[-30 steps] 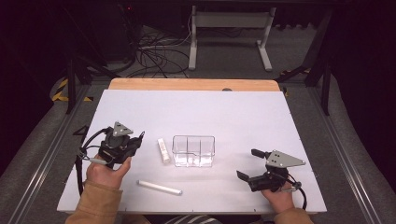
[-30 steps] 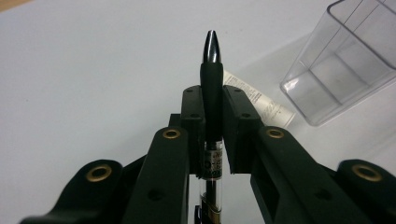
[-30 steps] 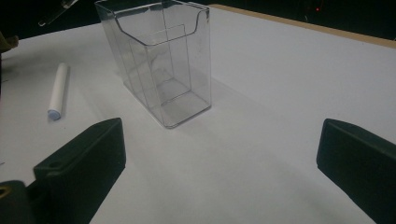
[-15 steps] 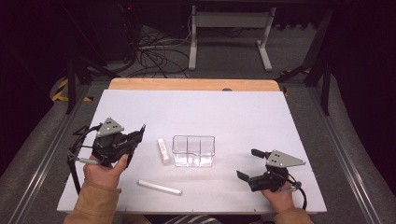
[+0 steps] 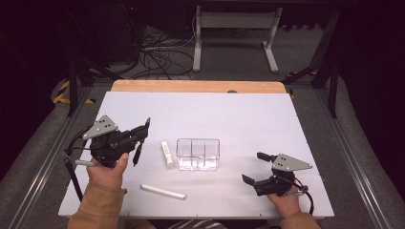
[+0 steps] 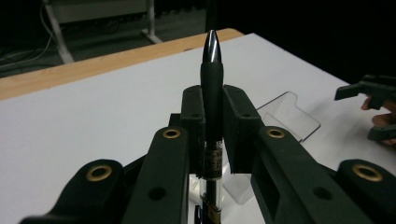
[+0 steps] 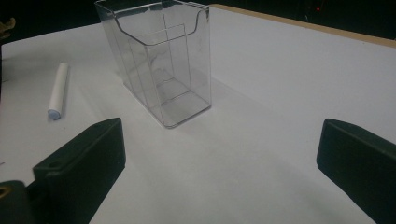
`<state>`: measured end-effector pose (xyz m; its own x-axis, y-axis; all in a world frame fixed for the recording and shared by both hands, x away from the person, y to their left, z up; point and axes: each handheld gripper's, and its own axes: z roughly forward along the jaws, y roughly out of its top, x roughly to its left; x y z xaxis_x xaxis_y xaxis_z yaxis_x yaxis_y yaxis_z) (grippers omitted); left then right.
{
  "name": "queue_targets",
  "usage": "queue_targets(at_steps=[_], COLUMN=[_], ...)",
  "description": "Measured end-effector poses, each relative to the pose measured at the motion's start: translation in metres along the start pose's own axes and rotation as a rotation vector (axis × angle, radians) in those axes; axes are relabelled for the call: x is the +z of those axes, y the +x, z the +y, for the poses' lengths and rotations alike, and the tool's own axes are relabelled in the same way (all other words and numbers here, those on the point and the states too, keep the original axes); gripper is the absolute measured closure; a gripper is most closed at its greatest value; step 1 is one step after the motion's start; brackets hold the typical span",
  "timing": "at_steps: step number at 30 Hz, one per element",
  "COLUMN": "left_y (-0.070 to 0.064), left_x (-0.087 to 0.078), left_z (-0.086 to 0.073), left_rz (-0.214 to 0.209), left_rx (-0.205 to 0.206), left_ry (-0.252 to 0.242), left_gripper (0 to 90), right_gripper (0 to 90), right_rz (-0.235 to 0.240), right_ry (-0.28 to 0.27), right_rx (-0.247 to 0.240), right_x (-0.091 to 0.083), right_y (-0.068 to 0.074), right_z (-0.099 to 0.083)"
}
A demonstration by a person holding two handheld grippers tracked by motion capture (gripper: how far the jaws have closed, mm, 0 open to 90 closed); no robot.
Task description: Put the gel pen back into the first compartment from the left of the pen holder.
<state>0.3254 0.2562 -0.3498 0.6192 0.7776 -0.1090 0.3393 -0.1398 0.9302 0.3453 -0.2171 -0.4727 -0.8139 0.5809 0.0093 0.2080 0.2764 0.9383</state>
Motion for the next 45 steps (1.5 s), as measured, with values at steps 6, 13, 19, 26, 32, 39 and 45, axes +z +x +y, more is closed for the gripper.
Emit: queue_targets(at_steps=[6,13,19,26,32,39,45], left_y=[-0.004,-0.007,-0.011,-0.013,-0.016,-0.019,-0.02], left_x=[0.005,0.02,0.031,0.039,0.05,0.065,0.075], left_z=[0.004,0.008,0.01,0.011,0.011,0.01,0.007], left_rz=[-0.028,-0.081,-0.158,-0.202,-0.228,-0.255,-0.272], left_rx=[0.029,0.019,0.03,0.024,0.029,0.083,0.09], left_ry=[-0.048,-0.077,-0.112,-0.151,-0.167,-0.199,-0.204], left_gripper=[80.1,80.0,80.0,80.0,80.0,79.9,79.9], right_gripper=[1.6,1.7,1.6,1.6,1.7,1.7,1.7], right_rz=[0.003,0.004,0.008,0.01,0.01,0.014,0.015], right_ry=[0.001,0.001,0.001,0.0,-0.003,0.0,0.0], right_rx=[0.002,-0.002,-0.002,-0.004,-0.007,-0.004,-0.004], right_x=[0.0,0.0,0.0,0.0,0.0,0.0,0.0], right_y=[0.0,0.0,0.001,0.001,0.0,0.0,0.0], right_z=[0.0,0.0,0.0,0.0,0.0,0.0,0.0])
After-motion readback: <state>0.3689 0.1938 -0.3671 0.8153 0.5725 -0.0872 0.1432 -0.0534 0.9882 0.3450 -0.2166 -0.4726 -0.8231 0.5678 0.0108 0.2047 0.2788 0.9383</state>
